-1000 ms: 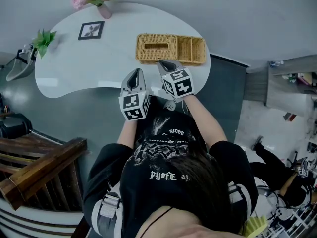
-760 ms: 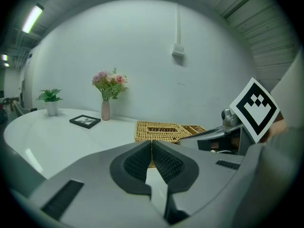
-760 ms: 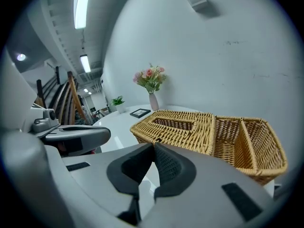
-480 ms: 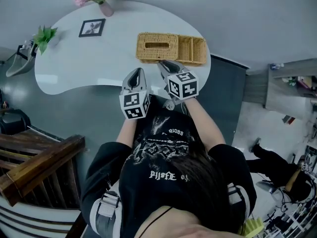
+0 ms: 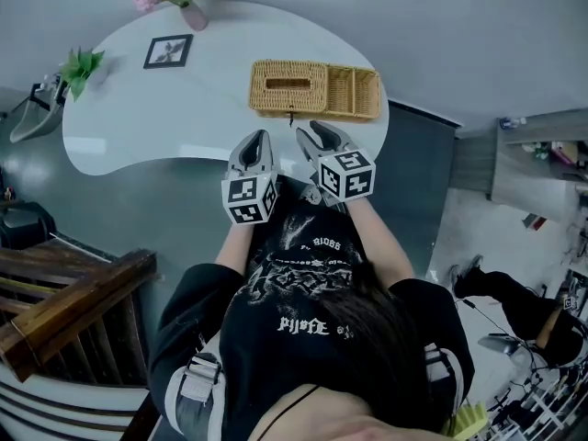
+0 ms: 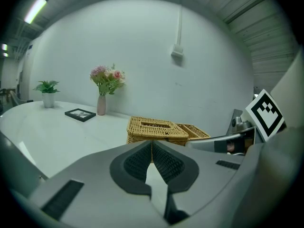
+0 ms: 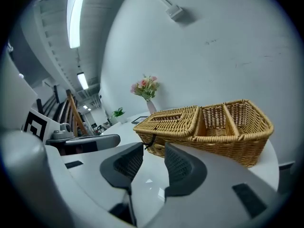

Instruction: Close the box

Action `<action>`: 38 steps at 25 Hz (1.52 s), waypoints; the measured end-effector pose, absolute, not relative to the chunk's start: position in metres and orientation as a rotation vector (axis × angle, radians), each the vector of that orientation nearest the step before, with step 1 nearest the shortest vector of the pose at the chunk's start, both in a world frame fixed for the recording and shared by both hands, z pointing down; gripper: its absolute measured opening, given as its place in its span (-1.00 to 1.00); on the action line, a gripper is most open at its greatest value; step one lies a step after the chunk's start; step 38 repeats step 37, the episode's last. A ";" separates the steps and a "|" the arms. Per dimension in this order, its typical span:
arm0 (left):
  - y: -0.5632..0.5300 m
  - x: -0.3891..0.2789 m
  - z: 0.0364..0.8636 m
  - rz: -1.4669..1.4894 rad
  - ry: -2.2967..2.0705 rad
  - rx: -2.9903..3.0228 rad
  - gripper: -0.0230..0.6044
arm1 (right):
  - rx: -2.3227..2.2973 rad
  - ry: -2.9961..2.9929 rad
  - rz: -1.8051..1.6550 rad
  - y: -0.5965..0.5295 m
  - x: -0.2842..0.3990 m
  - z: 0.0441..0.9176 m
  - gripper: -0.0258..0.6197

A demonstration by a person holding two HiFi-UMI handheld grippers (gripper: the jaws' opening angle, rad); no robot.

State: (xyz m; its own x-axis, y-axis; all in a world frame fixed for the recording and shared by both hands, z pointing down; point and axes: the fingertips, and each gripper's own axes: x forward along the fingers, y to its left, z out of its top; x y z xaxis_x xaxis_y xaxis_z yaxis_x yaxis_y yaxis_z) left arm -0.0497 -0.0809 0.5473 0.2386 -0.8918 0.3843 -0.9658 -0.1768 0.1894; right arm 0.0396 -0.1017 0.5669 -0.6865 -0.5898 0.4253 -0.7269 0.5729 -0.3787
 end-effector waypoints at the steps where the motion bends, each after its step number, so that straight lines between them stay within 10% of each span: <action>1: -0.080 -0.048 0.548 0.252 -1.700 2.132 -0.84 | 1.099 -2.555 0.791 -0.100 0.042 0.569 -0.43; 9: -0.075 -0.040 0.559 0.229 -1.666 2.114 -0.84 | 1.194 -2.546 0.773 -0.092 0.058 0.574 -0.84; 38: -0.080 -0.041 0.549 0.192 -1.684 2.151 -0.84 | 1.314 -2.485 0.632 -0.095 0.064 0.569 -0.84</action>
